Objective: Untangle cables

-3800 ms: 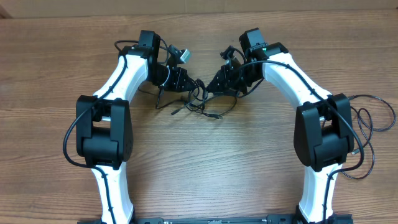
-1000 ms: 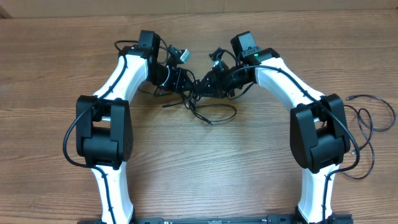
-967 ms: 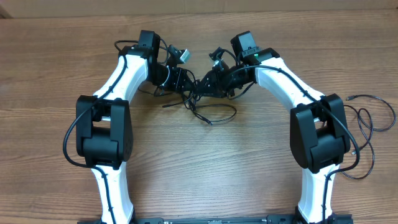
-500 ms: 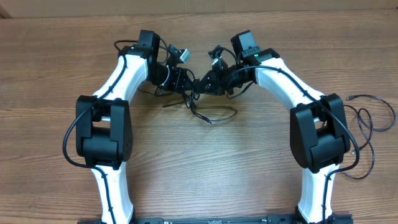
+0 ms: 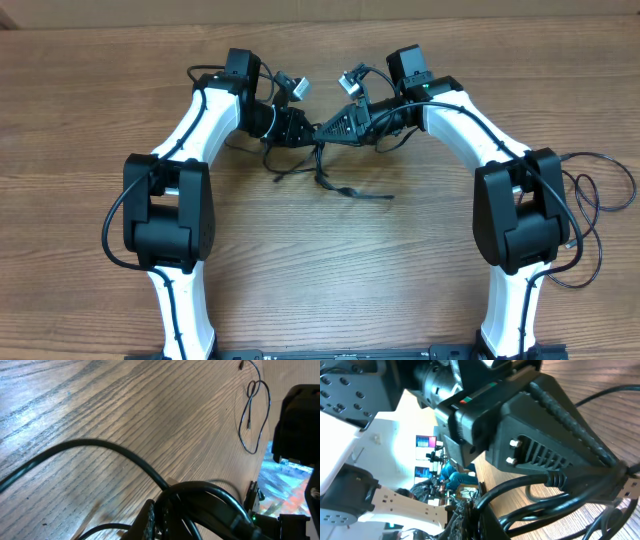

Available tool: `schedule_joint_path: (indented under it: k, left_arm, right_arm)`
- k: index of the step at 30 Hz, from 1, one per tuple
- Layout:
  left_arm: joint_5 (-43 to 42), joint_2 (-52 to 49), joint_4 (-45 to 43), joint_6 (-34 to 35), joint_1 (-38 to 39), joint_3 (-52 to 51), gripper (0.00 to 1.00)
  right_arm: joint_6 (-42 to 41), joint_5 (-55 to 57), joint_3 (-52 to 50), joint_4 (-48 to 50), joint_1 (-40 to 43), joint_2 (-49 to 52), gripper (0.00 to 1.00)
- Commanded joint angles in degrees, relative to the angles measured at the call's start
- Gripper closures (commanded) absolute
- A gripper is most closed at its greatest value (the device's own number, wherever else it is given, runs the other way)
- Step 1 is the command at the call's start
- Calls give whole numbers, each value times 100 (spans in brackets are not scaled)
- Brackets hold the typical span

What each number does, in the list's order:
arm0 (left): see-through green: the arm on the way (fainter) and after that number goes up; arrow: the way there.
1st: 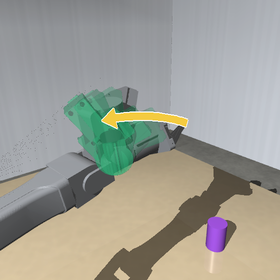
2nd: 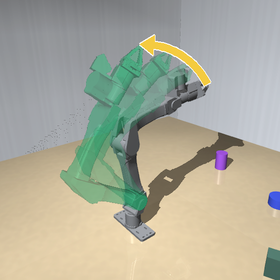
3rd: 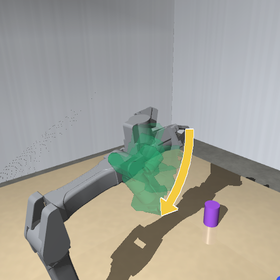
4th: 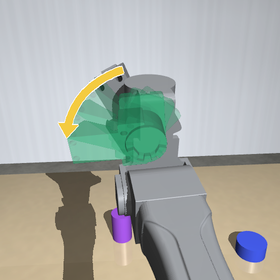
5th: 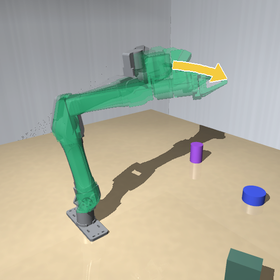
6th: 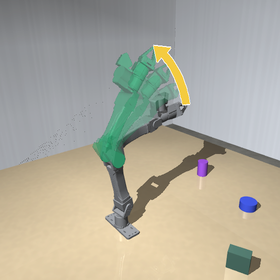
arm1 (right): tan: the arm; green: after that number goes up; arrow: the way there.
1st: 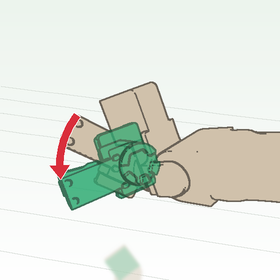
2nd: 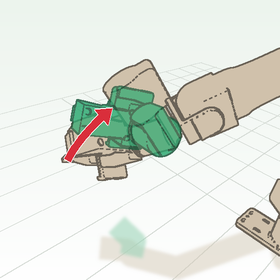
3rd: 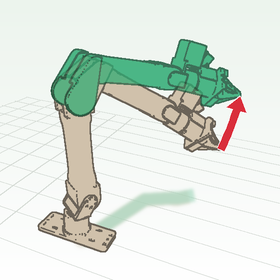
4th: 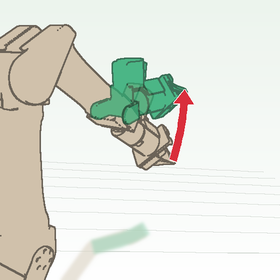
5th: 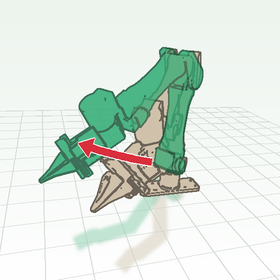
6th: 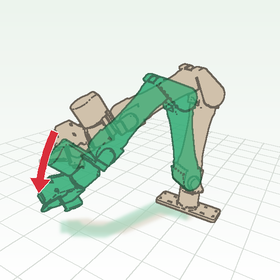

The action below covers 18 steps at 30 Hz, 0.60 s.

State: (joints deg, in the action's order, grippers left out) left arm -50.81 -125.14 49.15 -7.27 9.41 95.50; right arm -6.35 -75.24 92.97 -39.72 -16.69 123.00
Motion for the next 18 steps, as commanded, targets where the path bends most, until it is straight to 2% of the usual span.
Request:
schedule_joint_path:
  k: [1, 12, 18]
  left_arm:
    - [951, -114, -52, 151, -4, -52, 96]
    - [2507, -114, -52, 1300, -4, -52, 96]
    - [2855, -114, -15, 1526, -7, -52, 96]
  right_arm:
    - [195, -1233, 72, 52, -15, -212, 96]
    - [192, -1250, 72, 382, -9, -212, 96]
    - [190, -1187, 72, 413, 105, -212, 96]
